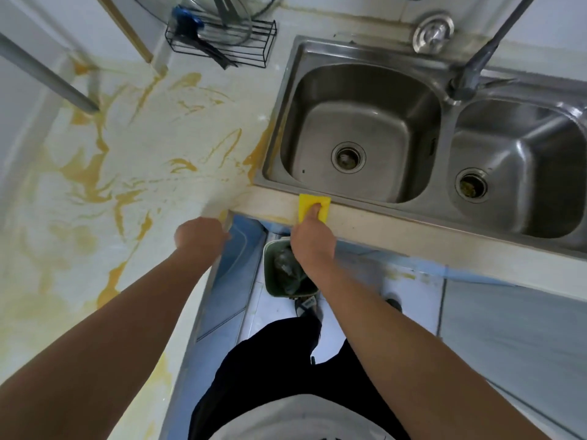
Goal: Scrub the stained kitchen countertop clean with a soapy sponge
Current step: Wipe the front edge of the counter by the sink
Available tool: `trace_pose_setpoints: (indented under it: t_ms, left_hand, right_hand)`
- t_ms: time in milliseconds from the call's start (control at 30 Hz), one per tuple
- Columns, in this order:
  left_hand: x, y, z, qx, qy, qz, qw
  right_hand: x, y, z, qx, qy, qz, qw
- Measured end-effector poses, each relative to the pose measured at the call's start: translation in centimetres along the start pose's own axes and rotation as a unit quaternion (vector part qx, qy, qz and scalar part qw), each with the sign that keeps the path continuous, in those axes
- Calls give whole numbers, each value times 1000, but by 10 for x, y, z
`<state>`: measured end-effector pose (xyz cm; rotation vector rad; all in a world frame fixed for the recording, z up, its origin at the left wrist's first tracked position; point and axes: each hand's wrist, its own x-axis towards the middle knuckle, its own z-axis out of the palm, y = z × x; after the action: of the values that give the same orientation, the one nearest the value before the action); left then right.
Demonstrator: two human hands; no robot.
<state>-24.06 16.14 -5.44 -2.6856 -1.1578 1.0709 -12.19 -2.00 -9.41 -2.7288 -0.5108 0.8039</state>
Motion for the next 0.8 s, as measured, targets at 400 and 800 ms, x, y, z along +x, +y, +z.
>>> trace_pose_setpoints:
  t_ms: [400,800]
  left_hand:
    - [7,-20,13,15,-70,-27,997]
    - [15,-15,11,137,-128,24,982]
  right_hand:
    - [-25,102,-38,68,89,183,977]
    - [-23,-25,12,66,-1,-131,989]
